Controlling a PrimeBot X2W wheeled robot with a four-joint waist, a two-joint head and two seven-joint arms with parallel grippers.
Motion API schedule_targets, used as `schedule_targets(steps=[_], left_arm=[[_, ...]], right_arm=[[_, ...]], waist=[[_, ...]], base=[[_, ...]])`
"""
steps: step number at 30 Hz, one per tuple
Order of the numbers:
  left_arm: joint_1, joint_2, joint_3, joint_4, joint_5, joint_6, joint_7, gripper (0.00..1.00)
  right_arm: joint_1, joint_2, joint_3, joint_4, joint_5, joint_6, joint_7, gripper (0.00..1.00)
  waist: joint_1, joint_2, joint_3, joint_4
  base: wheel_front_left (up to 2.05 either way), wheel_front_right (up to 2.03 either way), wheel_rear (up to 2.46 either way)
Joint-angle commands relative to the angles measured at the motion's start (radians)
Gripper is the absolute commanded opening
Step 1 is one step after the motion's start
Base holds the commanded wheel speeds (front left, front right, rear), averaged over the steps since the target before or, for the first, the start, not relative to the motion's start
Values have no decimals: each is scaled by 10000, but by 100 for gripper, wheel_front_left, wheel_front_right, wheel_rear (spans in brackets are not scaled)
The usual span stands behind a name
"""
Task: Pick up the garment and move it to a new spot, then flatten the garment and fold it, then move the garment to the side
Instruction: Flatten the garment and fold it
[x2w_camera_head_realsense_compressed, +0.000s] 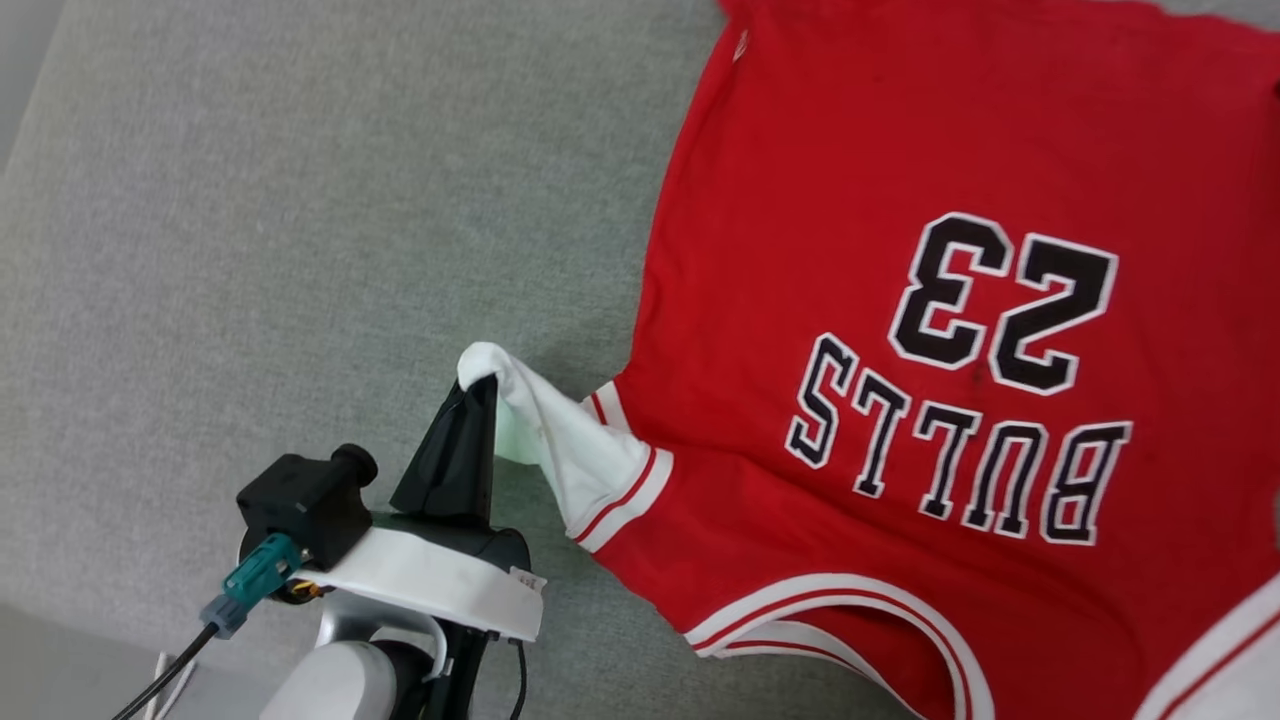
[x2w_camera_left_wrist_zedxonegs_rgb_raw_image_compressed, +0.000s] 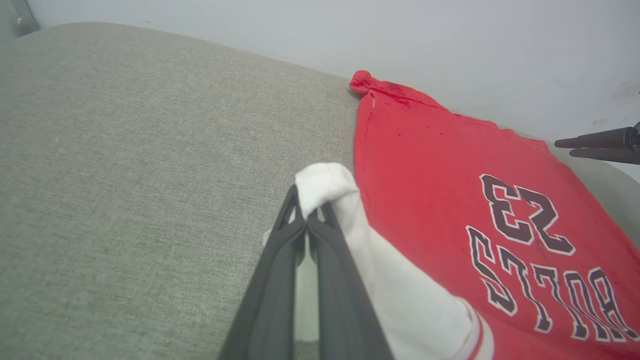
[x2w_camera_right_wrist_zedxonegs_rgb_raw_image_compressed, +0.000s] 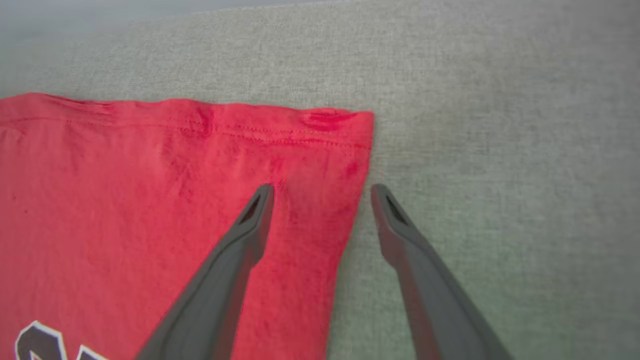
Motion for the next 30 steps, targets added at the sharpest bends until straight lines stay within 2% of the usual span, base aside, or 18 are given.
schedule_targets(steps=[1, 4, 8, 9, 10, 12, 17, 21, 25, 30], left_arm=[[-200, -51, -18, 23, 65, -76, -73, 0], [-330, -136, -70, 112, 87, -128, -166, 0], [-398, -200, -92, 265, 40, -156, -230, 0], [-399, -209, -99, 303, 29, -140, -242, 0], [-396, -216, -109, 347, 15, -144, -238, 0], [-374, -228, -139, 435, -17, -155, -233, 0], [-167, -169, -96, 795, -179, -171, -186, 0], [197, -38, -11, 1168, -314, -80, -117, 0], [694, 156, 214, 1413, -576, 58, -35, 0], [1499, 488, 562, 1507, -872, 318, 118, 0]], right_arm=[[-325, -156, -80, 107, -156, -3, 34, 100], [-558, -133, -198, 526, -352, -3, 292, 100], [-244, 126, -390, 1472, -577, -3, 1165, 100], [-140, 182, -491, 1746, -666, -6, 1453, 62], [-56, 243, -587, 1915, -738, -8, 1624, 0], [-61, 284, -755, 2074, -876, -8, 1814, 0], [-413, -76, -568, 1472, -1178, -5, 1320, 0], [-408, -453, 180, 689, -1079, -5, 1113, 0], [443, -833, 1085, -325, -418, -5, 1182, 0], [2394, -1461, 1911, -1867, 470, -5, 1565, 0]], waist=[[-3, -1, 685, 586], [-3, -1, 879, 705], [-3, -1, 908, 711], [-3, -1, 878, 703], [-3, -1, 835, 694], [-3, -1, 705, 674], [-3, -1, 100, 509], [-3, -1, -775, 225], [-3, -1, -1739, -233], [-3, -1, -2909, -900]], base=[[0, 0, 0], [0, 0, 0], [0, 0, 0], [0, 0, 0], [0, 0, 0], [0, 0, 0], [0, 0, 0], [0, 0, 0], [0, 0, 0], [0, 0, 0]])
